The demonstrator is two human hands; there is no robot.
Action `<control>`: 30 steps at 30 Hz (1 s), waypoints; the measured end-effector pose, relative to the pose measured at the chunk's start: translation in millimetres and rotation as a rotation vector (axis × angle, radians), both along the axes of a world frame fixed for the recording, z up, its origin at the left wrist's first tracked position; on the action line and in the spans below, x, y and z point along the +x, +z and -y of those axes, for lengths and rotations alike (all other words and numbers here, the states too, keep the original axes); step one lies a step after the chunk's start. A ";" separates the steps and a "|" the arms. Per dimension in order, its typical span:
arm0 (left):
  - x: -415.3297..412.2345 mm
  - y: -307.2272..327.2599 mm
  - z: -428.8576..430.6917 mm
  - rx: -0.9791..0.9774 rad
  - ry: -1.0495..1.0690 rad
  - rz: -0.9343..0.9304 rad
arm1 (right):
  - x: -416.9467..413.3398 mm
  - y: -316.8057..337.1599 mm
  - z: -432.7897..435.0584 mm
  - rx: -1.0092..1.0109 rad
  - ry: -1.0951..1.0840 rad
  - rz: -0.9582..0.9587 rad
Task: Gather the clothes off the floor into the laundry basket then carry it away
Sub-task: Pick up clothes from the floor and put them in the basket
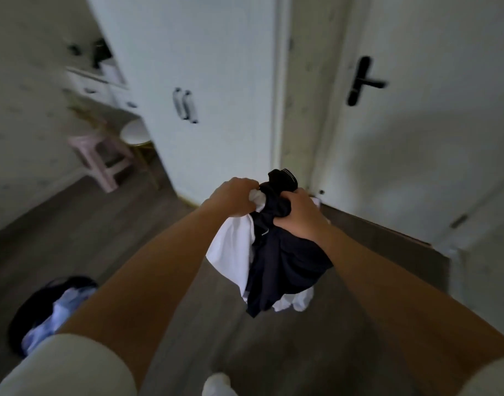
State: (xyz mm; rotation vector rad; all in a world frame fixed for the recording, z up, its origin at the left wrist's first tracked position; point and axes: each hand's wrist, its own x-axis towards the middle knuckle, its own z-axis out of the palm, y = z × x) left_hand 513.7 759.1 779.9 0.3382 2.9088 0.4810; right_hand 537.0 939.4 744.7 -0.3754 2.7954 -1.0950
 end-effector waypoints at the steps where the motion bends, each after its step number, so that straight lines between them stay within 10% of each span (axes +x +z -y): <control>1: 8.2 1.5 31.1 -0.008 0.052 -0.009 | -1.8 0.2 30.1 -0.012 0.055 -0.007; 15: 149.8 -20.3 468.6 0.049 0.611 -0.042 | 34.7 -8.8 479.4 0.076 0.656 0.004; 30: 137.5 -25.9 709.2 0.316 0.894 -0.186 | 3.5 -20.4 750.9 -0.072 0.658 -0.010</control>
